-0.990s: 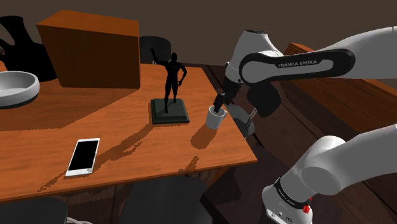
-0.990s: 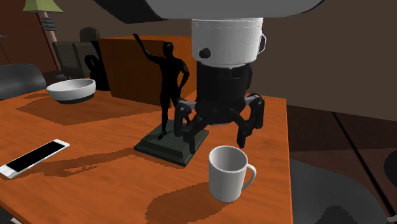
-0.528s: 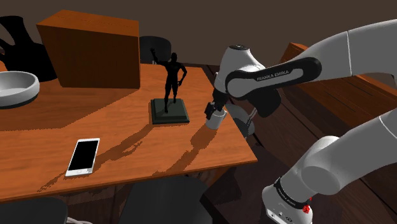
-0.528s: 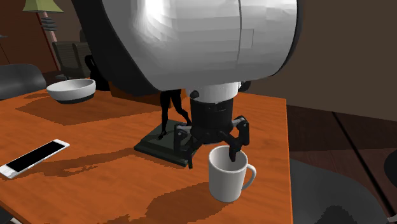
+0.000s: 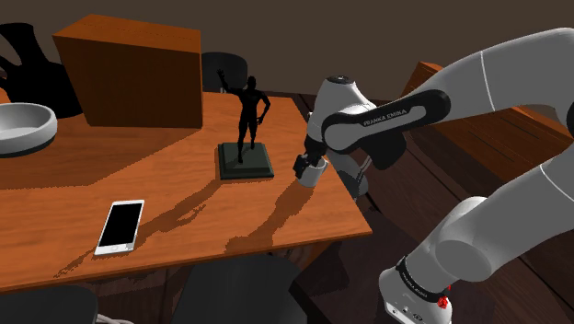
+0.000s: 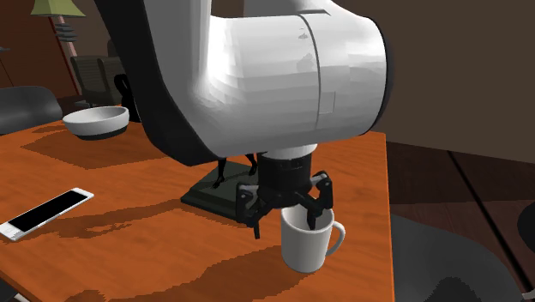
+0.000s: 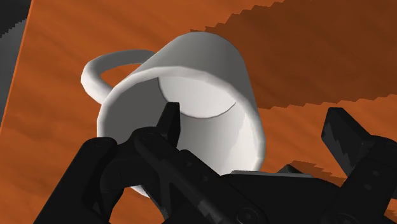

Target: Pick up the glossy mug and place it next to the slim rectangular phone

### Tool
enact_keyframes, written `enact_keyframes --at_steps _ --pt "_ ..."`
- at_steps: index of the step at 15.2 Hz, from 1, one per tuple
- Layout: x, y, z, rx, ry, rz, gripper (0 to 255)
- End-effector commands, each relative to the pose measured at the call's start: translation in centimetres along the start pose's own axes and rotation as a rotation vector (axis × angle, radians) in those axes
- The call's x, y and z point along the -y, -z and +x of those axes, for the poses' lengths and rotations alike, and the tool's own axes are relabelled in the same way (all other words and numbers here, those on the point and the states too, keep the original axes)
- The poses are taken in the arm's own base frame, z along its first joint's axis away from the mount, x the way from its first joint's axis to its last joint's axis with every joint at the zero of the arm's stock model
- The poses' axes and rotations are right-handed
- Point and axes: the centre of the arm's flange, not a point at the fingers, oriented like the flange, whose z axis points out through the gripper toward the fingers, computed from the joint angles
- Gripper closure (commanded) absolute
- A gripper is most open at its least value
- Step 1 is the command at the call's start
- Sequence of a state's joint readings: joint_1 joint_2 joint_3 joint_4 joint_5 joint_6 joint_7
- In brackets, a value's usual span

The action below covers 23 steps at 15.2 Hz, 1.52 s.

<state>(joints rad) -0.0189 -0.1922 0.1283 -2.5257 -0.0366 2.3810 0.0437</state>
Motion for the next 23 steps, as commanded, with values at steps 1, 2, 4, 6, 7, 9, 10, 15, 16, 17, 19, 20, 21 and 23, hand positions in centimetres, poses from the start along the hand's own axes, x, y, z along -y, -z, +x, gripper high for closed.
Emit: enact_keyframes --at_steps 1,2,4,6,7,9,10,15,16,17,19,20,21,23 --pt "0.0 -0.1 0.0 0.0 0.0 0.0 0" --pt "0.0 -0.1 0.0 0.0 0.0 0.0 0" --pt "0.0 -0.1 0.0 0.0 0.0 0.0 0" --pt "0.0 -0.1 0.0 0.0 0.0 0.0 255" --pt "0.0 -0.1 0.0 0.0 0.0 0.0 255" --pt "0.0 -0.1 0.0 0.0 0.0 0.0 255" --pt "0.0 -0.1 0.0 0.0 0.0 0.0 255" --pt "0.0 0.5 0.0 0.0 0.0 0.0 255" --pt "0.0 1.0 0.1 0.0 0.0 0.0 255" --pt "-0.1 1.5 0.1 0.0 0.0 0.0 255" --pt "-0.1 2.6 0.1 0.0 0.0 0.0 255" --pt "-0.1 3.1 0.2 0.0 0.0 0.0 255" --pt "-0.2 3.6 0.2 0.0 0.0 0.0 255" --pt "-0.2 4.7 0.2 0.0 0.0 0.0 255"
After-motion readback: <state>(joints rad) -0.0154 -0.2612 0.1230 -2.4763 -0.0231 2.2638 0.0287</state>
